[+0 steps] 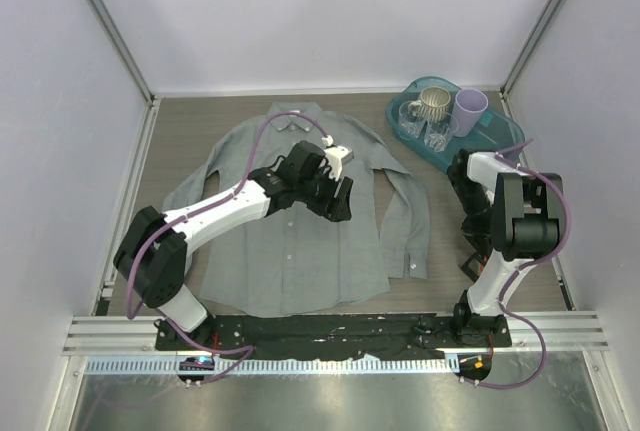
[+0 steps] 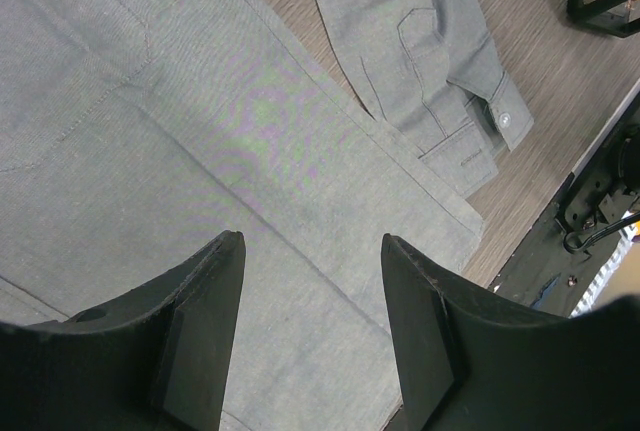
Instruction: Remove the brooch from the garment
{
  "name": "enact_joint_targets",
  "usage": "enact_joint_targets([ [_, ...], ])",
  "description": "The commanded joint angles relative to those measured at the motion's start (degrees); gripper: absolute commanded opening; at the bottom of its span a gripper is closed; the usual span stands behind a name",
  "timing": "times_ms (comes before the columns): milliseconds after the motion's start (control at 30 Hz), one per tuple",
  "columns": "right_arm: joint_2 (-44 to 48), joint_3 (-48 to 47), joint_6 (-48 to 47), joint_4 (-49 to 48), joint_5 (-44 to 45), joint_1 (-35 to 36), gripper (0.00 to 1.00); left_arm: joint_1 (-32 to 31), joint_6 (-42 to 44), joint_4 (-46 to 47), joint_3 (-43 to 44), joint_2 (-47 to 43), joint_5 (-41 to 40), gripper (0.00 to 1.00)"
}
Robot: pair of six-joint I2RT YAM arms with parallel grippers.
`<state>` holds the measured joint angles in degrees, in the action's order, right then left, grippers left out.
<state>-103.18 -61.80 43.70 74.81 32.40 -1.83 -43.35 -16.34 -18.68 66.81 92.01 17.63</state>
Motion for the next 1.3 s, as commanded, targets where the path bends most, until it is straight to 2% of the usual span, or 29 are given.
enact_joint_targets([
  [0,0.1,-0.6,0.7,0.3,0.6,0.4,0.16,0.4,-0.4,2.6,-0.4,-1.7,0.8,0.61],
  [100,-0.2,-0.5,0.8,0.4,0.8,0.4,0.16,0.4,-0.4,2.5,-0.5,-1.7,0.9,0.61],
  [333,0.7,-1.3,1.3,2.5,2.7,0.6,0.01,0.5,-0.4,2.7,-0.7,-1.8,1.1,0.61],
  [533,2.0,-1.7,1.8,5.3,5.7,0.6,0.01,0.6,-0.3,2.9,-0.6,-2.0,1.2,0.61],
  [867,0.4,0.2,0.9,2.2,2.1,0.9,0.02,0.6,-0.3,2.5,-0.7,-2.1,1.3,0.61],
  [1267,-0.9,1.3,0.9,1.1,2.5,0.9,0.05,0.7,-0.4,2.6,-0.8,-1.9,1.3,0.61],
])
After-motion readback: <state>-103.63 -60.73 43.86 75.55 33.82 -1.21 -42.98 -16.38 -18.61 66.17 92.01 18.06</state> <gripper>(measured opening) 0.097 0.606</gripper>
